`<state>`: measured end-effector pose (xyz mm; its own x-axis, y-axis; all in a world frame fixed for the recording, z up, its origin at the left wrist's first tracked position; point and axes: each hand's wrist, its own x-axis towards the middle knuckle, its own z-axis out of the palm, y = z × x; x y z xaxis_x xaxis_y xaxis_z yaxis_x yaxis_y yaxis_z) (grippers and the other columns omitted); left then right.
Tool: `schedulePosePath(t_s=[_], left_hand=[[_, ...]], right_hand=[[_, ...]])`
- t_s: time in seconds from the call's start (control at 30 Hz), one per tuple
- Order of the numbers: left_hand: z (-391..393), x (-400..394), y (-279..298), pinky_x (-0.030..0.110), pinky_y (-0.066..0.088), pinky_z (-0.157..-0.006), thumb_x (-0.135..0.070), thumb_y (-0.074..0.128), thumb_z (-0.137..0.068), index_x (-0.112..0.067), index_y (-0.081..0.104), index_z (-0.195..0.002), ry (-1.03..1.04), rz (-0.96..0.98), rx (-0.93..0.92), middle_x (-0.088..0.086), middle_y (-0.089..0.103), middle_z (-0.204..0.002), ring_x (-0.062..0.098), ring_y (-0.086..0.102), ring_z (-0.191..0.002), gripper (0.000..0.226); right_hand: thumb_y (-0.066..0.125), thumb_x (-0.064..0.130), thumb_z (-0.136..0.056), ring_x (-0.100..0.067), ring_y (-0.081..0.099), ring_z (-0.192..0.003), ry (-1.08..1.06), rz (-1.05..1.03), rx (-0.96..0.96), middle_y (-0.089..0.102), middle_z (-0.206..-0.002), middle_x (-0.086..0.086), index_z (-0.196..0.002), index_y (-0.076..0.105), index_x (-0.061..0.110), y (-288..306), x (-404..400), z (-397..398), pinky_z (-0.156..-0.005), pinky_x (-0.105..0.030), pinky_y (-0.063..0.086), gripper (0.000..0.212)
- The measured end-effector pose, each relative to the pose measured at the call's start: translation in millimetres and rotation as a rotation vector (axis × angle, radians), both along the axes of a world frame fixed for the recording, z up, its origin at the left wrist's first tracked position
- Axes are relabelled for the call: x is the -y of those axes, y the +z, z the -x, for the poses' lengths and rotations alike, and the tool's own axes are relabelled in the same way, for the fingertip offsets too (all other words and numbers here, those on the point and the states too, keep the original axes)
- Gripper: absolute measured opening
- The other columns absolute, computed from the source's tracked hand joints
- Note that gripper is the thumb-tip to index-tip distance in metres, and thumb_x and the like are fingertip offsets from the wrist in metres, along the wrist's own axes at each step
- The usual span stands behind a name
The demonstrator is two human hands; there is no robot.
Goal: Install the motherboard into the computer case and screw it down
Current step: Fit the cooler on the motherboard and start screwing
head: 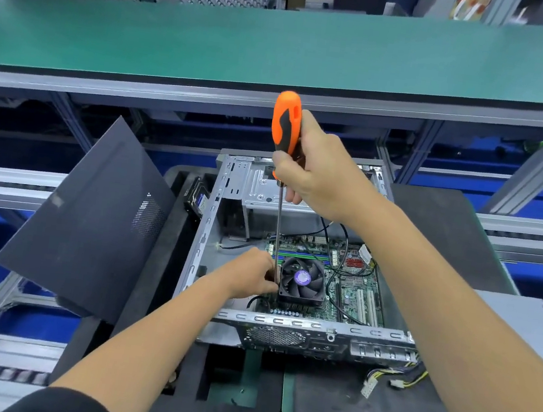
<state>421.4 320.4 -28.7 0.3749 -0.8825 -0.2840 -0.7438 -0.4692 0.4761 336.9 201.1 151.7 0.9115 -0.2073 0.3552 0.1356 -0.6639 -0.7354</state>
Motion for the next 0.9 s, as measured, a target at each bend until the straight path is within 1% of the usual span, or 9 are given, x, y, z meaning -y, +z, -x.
schedulePosePath(t_s=[0.13, 0.27, 0.33, 0.4, 0.5, 0.63, 0.73, 0.83, 0.9], left_hand=[[2, 1, 1, 0.026, 0.053, -0.074, -0.013, 0.066, -0.083, -0.005, 0.074, -0.085, -0.009, -0.019, -0.015, 0.005, 0.071, -0.092, 0.017, 0.065, -0.082, 0.011], [1, 1, 0, 0.024, 0.051, -0.069, -0.01, 0.065, -0.082, -0.008, 0.072, -0.083, 0.001, -0.024, -0.029, 0.006, 0.07, -0.092, 0.019, 0.064, -0.081, 0.008], [1, 1, -1, 0.022, 0.05, -0.064, -0.008, 0.065, -0.081, -0.008, 0.071, -0.079, 0.013, -0.013, -0.05, 0.008, 0.07, -0.089, 0.019, 0.064, -0.078, 0.006], [1, 2, -1, 0.026, 0.052, -0.066, -0.007, 0.065, -0.079, -0.005, 0.07, -0.078, 0.015, -0.009, -0.06, 0.01, 0.07, -0.087, 0.022, 0.065, -0.078, 0.006], [1, 1, -1, 0.029, 0.052, -0.069, -0.007, 0.066, -0.08, -0.005, 0.069, -0.079, 0.026, -0.01, -0.081, 0.006, 0.065, -0.083, 0.018, 0.06, -0.07, 0.004], [2, 0, 0, 0.015, 0.045, -0.06, -0.006, 0.066, -0.08, -0.015, 0.064, -0.074, 0.004, -0.011, -0.115, -0.008, 0.055, -0.071, 0.004, 0.049, -0.062, 0.011], [2, -1, 0, 0.004, 0.036, -0.051, -0.004, 0.066, -0.079, -0.016, 0.063, -0.072, 0.014, -0.002, -0.133, -0.01, 0.052, -0.069, 0.002, 0.047, -0.061, 0.014], [1, 0, -3, 0.018, 0.046, -0.061, -0.003, 0.065, -0.079, -0.008, 0.066, -0.073, 0.021, -0.006, -0.13, -0.004, 0.056, -0.071, 0.008, 0.051, -0.064, 0.008], [0, 1, -4, 0.032, 0.052, -0.068, -0.004, 0.066, -0.078, -0.004, 0.067, -0.076, 0.032, -0.019, -0.129, 0.008, 0.063, -0.08, 0.018, 0.057, -0.069, 0.002]], right_hand=[[0.05, 0.019, -0.093, -0.021, 0.061, -0.049, -0.005, -0.001, -0.033, 0.06, -0.069, -0.02, -0.099, 0.04, 0.003, -1, 1, 2, -0.053, -0.042, 0.053, 0.02], [0.057, 0.015, -0.087, -0.019, 0.061, -0.05, -0.015, -0.013, 0.002, 0.061, -0.074, -0.017, -0.094, 0.044, 0.005, 2, 0, 3, -0.052, -0.033, 0.053, 0.018], [0.062, 0.012, -0.08, -0.019, 0.055, -0.054, -0.03, 0.029, 0.024, 0.061, -0.077, -0.013, -0.09, 0.048, 0.008, 9, 2, 2, -0.055, -0.035, 0.05, 0.017], [0.062, 0.009, -0.076, -0.02, 0.047, -0.054, 0.012, 0.066, 0.006, 0.058, -0.076, -0.015, -0.102, 0.047, 0.011, 18, 3, 0, -0.054, -0.036, 0.048, 0.03], [0.063, 0.006, -0.08, -0.017, 0.054, -0.051, 0.172, 0.109, -0.088, 0.055, -0.079, -0.012, -0.125, 0.038, 0.028, 34, 4, 2, -0.046, -0.025, 0.049, 0.055], [0.057, 0.017, -0.091, -0.01, 0.06, -0.056, 0.263, 0.246, -0.12, 0.061, -0.079, 0.001, -0.111, 0.051, 0.017, 56, 3, -2, -0.051, -0.023, 0.05, 0.021], [0.052, 0.015, -0.092, -0.011, 0.063, -0.055, 0.271, 0.293, -0.158, 0.063, -0.079, 0.002, -0.104, 0.059, 0.016, 67, -1, -6, -0.052, -0.023, 0.051, 0.014], [0.061, 0.022, -0.087, -0.005, 0.052, -0.051, 0.176, 0.438, -0.118, 0.059, -0.067, 0.006, -0.091, 0.063, 0.015, 70, -3, -10, -0.052, -0.022, 0.042, 0.009], [0.064, 0.033, -0.084, -0.008, 0.043, -0.05, 0.111, 0.517, -0.089, 0.053, -0.06, 0.005, -0.081, 0.062, 0.013, 70, -4, -11, -0.051, -0.026, 0.037, 0.021]])
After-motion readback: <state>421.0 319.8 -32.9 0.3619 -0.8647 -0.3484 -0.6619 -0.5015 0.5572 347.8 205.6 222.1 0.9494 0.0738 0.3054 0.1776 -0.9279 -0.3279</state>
